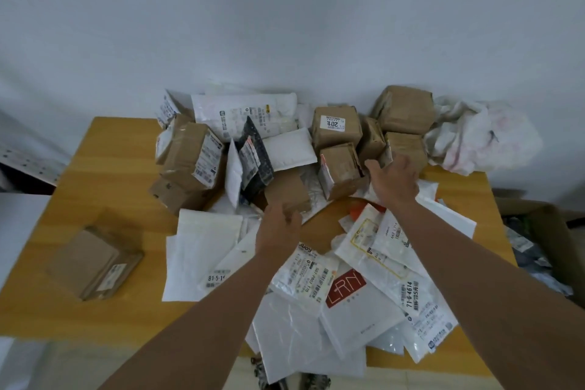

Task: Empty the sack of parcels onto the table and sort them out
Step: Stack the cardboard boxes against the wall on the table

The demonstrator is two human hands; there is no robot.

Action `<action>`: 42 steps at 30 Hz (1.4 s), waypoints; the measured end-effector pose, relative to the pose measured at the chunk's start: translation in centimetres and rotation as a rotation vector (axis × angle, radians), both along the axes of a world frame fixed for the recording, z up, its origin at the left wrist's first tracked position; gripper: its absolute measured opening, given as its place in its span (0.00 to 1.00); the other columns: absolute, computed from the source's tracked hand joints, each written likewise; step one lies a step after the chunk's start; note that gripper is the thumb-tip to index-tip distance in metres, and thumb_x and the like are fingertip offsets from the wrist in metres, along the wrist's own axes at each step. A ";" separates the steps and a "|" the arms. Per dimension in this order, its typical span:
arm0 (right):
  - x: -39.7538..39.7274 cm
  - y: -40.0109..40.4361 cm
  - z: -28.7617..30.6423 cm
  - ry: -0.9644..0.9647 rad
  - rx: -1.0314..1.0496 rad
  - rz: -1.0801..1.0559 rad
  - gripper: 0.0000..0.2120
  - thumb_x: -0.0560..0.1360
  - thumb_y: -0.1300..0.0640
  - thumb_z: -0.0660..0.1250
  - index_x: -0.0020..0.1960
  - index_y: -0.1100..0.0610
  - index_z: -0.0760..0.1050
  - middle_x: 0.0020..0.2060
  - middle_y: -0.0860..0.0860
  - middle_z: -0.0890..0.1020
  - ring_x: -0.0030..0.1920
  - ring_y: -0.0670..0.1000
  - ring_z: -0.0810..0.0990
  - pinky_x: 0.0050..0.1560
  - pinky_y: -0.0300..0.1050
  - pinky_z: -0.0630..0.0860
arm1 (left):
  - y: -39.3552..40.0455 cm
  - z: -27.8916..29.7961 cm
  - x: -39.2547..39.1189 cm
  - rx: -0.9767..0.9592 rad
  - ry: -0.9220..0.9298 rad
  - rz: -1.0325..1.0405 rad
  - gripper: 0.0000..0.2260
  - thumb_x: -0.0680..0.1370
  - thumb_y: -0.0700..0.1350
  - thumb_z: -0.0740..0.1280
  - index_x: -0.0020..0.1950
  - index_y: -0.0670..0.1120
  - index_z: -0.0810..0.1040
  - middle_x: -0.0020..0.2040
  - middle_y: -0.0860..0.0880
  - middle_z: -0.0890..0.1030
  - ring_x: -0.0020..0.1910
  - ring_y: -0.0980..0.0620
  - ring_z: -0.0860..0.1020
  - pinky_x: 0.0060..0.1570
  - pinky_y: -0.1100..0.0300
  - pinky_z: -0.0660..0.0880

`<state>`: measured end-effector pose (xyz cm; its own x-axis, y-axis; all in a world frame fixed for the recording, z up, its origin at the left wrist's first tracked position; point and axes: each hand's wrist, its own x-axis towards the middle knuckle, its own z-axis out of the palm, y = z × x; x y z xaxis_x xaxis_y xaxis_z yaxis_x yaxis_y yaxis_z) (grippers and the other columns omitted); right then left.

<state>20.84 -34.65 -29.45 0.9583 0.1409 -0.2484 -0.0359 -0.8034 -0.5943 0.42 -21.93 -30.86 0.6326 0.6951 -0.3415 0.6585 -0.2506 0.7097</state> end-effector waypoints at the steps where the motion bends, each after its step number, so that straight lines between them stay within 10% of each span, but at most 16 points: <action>1: 0.5 -0.2 0.0 0.011 0.008 -0.054 0.36 0.74 0.41 0.65 0.75 0.57 0.58 0.74 0.58 0.61 0.74 0.61 0.59 0.71 0.62 0.60 | -0.3 0.2 0.9 -0.031 -0.022 -0.018 0.15 0.80 0.50 0.60 0.64 0.44 0.72 0.60 0.47 0.76 0.58 0.47 0.76 0.58 0.50 0.73; 13: 8.2 -2.0 -1.1 0.160 0.132 -0.156 0.50 0.69 0.39 0.73 0.78 0.58 0.50 0.76 0.59 0.59 0.74 0.62 0.61 0.70 0.56 0.64 | -1.4 1.0 14.1 -0.454 -0.076 0.257 0.43 0.66 0.63 0.68 0.76 0.48 0.61 0.73 0.46 0.69 0.68 0.45 0.71 0.66 0.45 0.71; 23: 8.2 -1.8 -1.4 0.150 0.040 0.009 0.57 0.69 0.42 0.75 0.79 0.61 0.41 0.74 0.63 0.54 0.72 0.64 0.60 0.68 0.56 0.64 | -4.9 1.6 17.1 -0.030 0.212 0.066 0.49 0.72 0.59 0.70 0.78 0.56 0.35 0.74 0.42 0.55 0.67 0.37 0.67 0.60 0.45 0.70; 42: -2.3 5.1 14.2 -0.833 0.240 0.067 0.42 0.65 0.41 0.71 0.72 0.62 0.66 0.62 0.64 0.72 0.60 0.62 0.72 0.61 0.53 0.65 | 0.8 14.6 9.3 0.241 -0.220 0.084 0.39 0.73 0.62 0.66 0.77 0.59 0.46 0.69 0.45 0.60 0.61 0.40 0.73 0.50 0.50 0.73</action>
<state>18.50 -29.53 -15.24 0.8030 0.1622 0.5735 0.5287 -0.6382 -0.5597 9.73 -21.16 -16.23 0.6099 0.7922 -0.0228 0.5216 -0.3796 0.7641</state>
